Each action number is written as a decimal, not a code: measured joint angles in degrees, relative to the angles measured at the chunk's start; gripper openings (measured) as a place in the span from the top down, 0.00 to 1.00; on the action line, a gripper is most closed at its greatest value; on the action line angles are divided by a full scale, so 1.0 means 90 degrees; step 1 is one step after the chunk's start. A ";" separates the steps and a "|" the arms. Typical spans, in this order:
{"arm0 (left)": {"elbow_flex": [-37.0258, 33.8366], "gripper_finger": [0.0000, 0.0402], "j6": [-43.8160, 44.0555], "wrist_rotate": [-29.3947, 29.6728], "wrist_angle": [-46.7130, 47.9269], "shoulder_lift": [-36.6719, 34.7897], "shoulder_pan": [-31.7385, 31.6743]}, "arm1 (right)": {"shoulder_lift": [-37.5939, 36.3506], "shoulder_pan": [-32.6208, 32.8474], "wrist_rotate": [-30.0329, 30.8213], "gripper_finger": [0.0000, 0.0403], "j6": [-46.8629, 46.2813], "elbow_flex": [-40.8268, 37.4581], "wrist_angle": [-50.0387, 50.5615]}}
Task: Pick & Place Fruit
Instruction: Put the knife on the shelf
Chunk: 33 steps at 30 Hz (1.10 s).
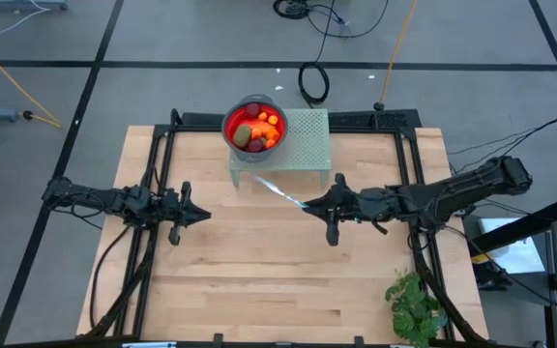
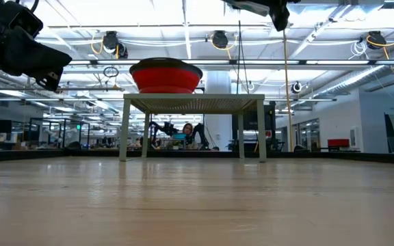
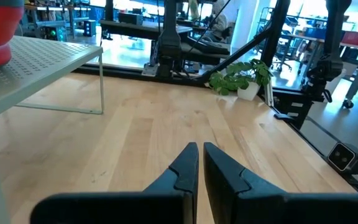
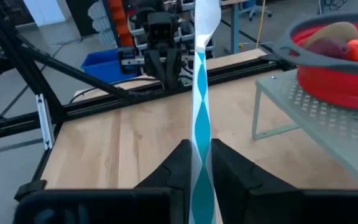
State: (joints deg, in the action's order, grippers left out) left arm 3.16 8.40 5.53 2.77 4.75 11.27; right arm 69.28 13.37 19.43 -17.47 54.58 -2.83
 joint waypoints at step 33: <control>0.0000 0.94 0.0098 0.0001 -0.0003 -0.0002 0.0002 | -0.0151 -0.0095 0.3679 0.91 -0.0741 -0.0002 -0.0238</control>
State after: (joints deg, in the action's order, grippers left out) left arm 3.16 9.28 5.54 2.75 4.74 11.29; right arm 67.92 12.51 52.55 -24.14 54.57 -4.98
